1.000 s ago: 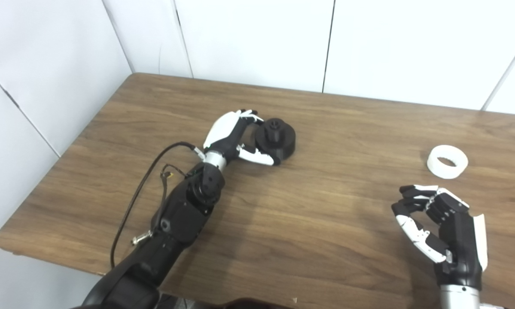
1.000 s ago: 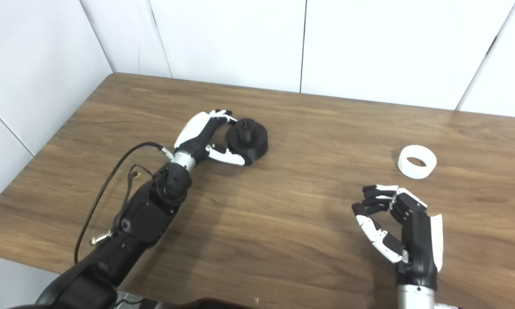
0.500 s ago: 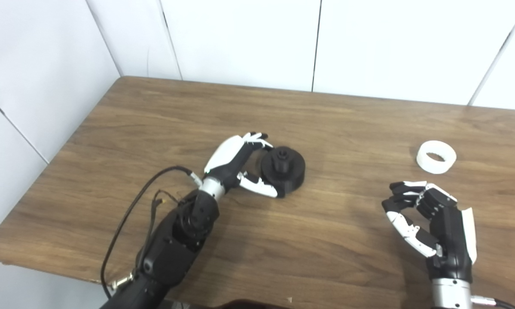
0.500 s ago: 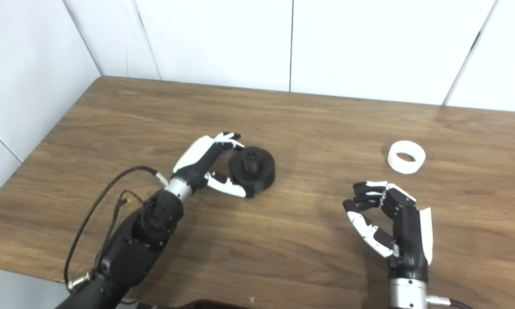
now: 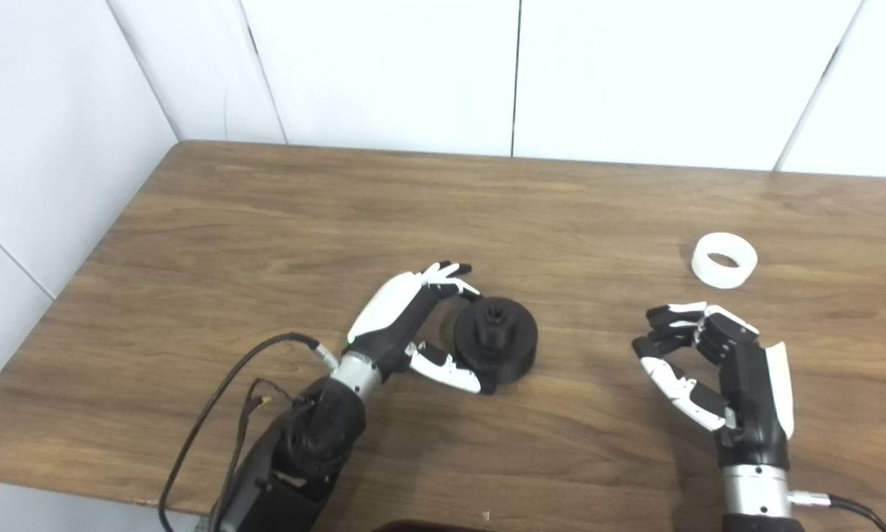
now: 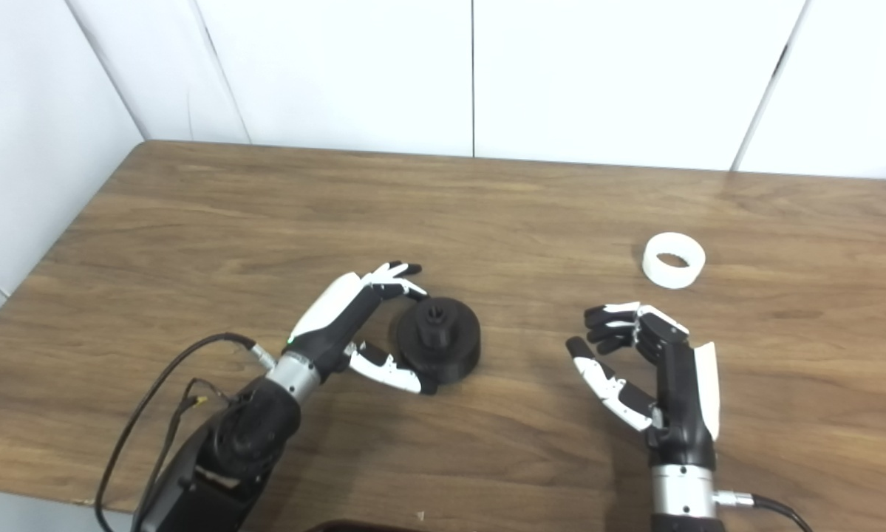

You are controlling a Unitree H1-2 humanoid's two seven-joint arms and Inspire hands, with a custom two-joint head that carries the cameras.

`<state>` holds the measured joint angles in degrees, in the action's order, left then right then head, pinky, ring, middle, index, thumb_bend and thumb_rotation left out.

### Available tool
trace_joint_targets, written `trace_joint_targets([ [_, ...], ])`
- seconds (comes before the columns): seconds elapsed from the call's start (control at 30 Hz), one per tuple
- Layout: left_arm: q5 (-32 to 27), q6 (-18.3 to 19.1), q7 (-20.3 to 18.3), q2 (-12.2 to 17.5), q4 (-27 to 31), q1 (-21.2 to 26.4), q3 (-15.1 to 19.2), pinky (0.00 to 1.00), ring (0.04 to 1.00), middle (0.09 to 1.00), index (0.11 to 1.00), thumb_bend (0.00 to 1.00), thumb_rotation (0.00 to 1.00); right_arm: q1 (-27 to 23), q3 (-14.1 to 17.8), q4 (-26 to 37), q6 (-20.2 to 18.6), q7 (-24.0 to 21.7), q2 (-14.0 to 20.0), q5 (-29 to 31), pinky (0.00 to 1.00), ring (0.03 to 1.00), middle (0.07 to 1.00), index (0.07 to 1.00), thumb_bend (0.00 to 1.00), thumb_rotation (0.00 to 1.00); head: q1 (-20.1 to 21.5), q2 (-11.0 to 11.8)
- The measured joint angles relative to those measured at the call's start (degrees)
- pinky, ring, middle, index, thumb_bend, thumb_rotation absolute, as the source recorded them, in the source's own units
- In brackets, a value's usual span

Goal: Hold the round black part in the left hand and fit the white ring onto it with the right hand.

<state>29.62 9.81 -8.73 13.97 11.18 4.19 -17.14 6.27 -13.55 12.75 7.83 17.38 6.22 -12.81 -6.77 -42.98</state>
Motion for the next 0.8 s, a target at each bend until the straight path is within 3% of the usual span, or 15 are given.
trace_joint_targets([
  [0.47, 3.96, -0.98, -1.07, -2.07, 4.52, -5.06, -3.85, 1.0, 1.0, 0.955, 0.62, 0.95, 0.27, -0.1, -0.9, 0.0, -0.09, -0.01, -0.09, 2.25, 0.44, 0.508, 0.585, 0.495, 0.5, 0.16, 0.26, -0.53],
  [0.8, 5.38, -0.98, -2.48, -2.12, 5.45, -5.57, -3.96, 0.98, 0.999, 0.951, 0.619, 0.96, 0.25, -0.11, -0.84, 0.02, -0.15, -0.03, -0.09, 2.5, 0.44, 0.508, 0.587, 0.495, 0.5, 0.16, 0.18, -0.97],
])
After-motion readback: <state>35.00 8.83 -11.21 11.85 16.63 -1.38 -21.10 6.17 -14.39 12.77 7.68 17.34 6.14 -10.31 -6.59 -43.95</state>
